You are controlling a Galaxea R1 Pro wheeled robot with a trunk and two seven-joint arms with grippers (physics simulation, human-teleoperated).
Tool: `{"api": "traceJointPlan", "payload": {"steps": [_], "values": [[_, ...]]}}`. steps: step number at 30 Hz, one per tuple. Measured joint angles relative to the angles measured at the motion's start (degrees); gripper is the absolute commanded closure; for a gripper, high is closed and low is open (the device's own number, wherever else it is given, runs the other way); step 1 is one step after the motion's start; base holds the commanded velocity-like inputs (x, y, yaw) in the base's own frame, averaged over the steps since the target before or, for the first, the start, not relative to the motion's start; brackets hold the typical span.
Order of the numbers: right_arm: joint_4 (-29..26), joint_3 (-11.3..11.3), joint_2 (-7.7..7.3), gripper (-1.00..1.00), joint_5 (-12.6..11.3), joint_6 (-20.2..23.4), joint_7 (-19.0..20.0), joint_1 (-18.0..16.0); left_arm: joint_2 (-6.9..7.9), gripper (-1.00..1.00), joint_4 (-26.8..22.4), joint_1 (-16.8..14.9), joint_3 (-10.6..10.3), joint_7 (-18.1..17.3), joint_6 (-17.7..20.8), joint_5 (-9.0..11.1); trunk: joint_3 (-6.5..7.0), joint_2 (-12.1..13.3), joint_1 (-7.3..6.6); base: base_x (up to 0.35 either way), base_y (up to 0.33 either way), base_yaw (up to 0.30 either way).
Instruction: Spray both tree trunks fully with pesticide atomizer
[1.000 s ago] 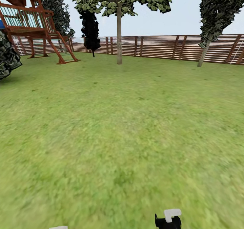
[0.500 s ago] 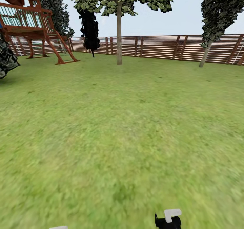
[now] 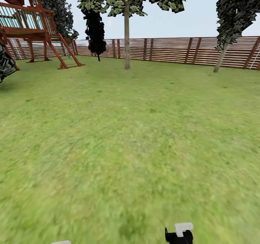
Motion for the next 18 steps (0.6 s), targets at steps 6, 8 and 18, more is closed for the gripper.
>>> {"api": "traceJointPlan", "payload": {"steps": [6,8,18], "values": [[0.0,0.0,-0.01,-1.0,0.0,0.0,0.0,0.0,0.51,1.0,-0.2,0.0,0.0,0.0,0.0,0.9,0.0,0.0,0.0,0.338,0.0,0.0],[0.0,0.0,-0.01,-1.0,0.0,0.0,0.0,0.0,0.52,1.0,-0.2,0.0,-0.1,0.0,0.0,1.1,0.0,0.0,0.0,0.338,0.0,0.0],[0.0,0.0,0.03,-1.0,-0.1,0.0,0.0,0.0,0.53,1.0,-0.2,0.0,-0.1,0.0,0.1,1.3,0.0,0.0,0.0,0.338,0.0,0.0]]}}
